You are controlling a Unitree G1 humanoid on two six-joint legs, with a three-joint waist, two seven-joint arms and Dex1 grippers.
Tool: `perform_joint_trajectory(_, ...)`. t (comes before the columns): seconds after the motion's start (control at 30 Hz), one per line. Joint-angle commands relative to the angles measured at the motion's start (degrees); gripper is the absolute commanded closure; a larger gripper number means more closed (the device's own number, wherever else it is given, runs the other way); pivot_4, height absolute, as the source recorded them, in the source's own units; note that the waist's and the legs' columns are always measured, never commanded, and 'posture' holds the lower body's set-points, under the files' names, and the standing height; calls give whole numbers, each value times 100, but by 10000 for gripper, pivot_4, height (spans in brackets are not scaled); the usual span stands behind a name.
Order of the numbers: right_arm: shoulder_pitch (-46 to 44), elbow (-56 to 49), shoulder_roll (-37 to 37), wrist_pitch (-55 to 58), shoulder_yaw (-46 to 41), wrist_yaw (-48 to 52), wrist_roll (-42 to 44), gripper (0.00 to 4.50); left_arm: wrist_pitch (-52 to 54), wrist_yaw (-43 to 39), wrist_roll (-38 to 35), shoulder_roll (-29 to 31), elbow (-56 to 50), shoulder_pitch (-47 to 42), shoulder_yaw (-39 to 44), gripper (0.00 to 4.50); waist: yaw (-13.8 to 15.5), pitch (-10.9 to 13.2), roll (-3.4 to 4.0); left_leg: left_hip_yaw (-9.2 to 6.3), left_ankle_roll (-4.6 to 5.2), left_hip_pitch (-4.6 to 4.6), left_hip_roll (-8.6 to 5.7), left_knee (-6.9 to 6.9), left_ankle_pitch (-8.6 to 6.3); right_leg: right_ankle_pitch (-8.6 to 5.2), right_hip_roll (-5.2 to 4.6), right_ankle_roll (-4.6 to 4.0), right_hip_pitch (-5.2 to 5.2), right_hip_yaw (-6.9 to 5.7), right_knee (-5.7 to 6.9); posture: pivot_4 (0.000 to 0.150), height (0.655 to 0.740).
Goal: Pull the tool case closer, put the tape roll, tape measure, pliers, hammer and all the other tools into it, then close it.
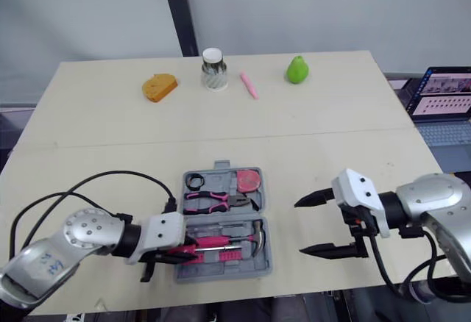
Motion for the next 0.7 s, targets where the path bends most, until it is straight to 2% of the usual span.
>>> perform_joint_trajectory(0.03,107,-372,-220,187,-385,113,338,0,290,239,86,-190,-380,-78,-285,39226,49,1,-1,0,0,0,0,0,0,0,0,0,0,1,0,1500,7400)
perform_joint_trajectory(0.33,224,-552,-320,364,-508,60,551,0,1047,705,241,-659,-719,-457,-1032,39226,107,2,-4,0,1,1,0,11,0,1,1,-2,2,7,3,1500,7400)
perform_joint_trajectory(0.7,132,-602,-288,490,-468,-6,606,0,1834,1046,255,-756,-1004,-734,-1480,39226,106,2,-5,0,1,2,0,12,1,2,1,-3,3,7,5,1500,7400)
